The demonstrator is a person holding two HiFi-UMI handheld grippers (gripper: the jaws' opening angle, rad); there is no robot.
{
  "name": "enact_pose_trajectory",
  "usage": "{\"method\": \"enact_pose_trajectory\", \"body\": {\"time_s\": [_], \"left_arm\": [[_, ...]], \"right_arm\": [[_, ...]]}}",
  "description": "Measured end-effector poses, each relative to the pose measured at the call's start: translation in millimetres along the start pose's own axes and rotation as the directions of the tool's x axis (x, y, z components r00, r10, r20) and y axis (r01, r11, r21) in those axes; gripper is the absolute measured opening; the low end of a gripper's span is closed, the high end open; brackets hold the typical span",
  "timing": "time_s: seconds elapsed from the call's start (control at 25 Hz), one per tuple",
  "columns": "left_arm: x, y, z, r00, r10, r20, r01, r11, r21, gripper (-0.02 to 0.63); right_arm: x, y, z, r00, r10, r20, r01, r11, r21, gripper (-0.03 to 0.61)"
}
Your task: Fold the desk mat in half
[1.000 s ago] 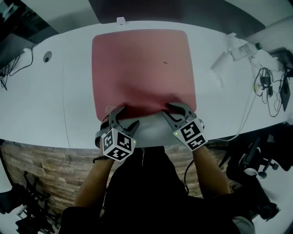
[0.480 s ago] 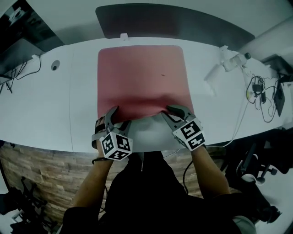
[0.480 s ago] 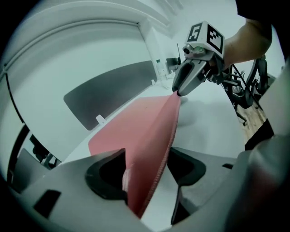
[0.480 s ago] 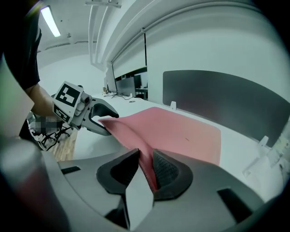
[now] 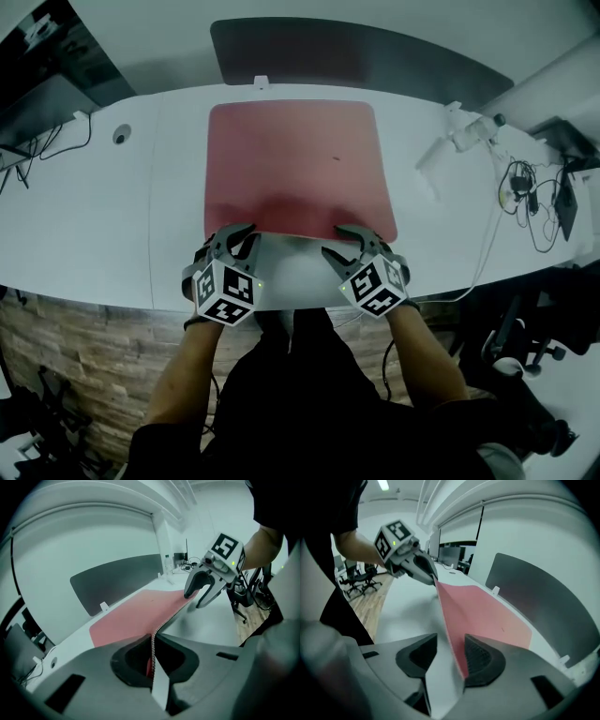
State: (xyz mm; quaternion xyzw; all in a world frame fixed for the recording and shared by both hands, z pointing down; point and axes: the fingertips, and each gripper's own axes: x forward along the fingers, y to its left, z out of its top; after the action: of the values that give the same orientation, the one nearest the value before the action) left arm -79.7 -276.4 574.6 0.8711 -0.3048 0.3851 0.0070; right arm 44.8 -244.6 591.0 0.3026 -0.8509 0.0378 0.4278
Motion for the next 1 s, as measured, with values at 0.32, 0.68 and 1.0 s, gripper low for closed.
{"method": "enact_pose_trajectory", "body": {"time_s": [0.32, 0.68, 1.0], "left_arm": [[-22.5, -30.4, -21.8, 0.996, -0.088, 0.015, 0.088, 0.995, 0.039, 0.031], [-77.1, -64.4, -40.8, 0.987, -0.161, 0.02, 0.16, 0.987, 0.034, 0.034], [-95.3, -99.9, -42.2, 0.978, -0.207, -0.008, 0.207, 0.978, 0.005, 0.034]], "right_arm": [[-16.1, 21.6, -7.7, 0.995, -0.089, -0.04, 0.089, 0.996, -0.003, 0.028], [-51.6, 92.9, -4.4, 0.997, -0.015, -0.073, 0.017, 1.0, 0.022, 0.023], [-72.9, 115.3, -20.3, 0.998, 0.049, -0.05, -0.046, 0.998, 0.046, 0.02]]}}
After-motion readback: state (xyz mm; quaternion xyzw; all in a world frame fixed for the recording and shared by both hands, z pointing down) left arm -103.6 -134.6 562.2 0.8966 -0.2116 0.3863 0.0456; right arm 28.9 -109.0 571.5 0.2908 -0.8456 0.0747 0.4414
